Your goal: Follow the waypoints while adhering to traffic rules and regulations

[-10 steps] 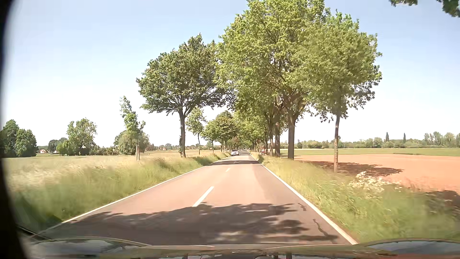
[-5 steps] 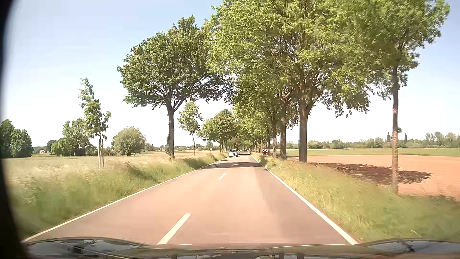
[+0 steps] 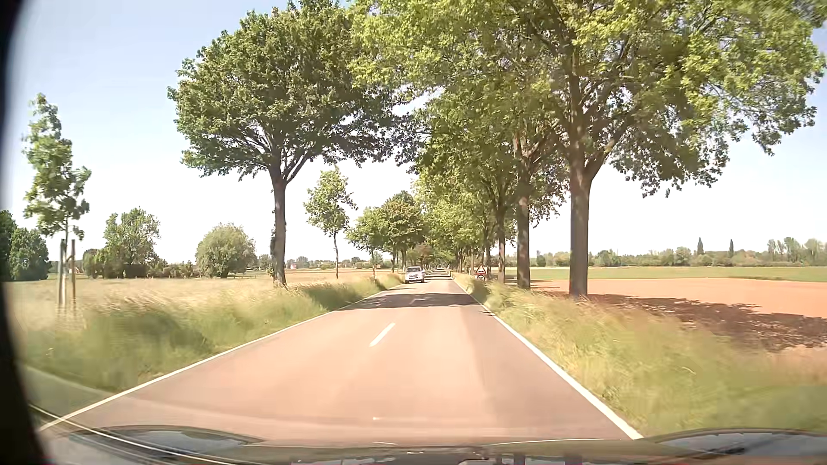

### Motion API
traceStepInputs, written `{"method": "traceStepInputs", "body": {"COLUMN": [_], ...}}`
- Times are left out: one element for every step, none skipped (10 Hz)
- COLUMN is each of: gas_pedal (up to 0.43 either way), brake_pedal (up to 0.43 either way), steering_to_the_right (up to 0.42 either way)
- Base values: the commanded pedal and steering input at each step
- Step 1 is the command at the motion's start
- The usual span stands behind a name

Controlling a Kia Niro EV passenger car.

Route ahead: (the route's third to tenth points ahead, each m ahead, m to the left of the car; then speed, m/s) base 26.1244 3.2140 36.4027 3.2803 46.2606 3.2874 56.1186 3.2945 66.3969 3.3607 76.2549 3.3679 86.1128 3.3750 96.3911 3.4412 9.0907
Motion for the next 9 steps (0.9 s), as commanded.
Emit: {"method": "traceStepInputs", "body": {"gas_pedal": [0.059,0.059,0.067,0.067,0.067,0.067,0.067,0.067,0.067], "brake_pedal": [0.0,0.0,0.0,0.0,0.0,0.0,0.0,0.0,0.0], "steering_to_the_right": [-0.001,-0.001,-0.001,-0.001,-0.001,-0.002,-0.002,-0.002,-0.002]}}
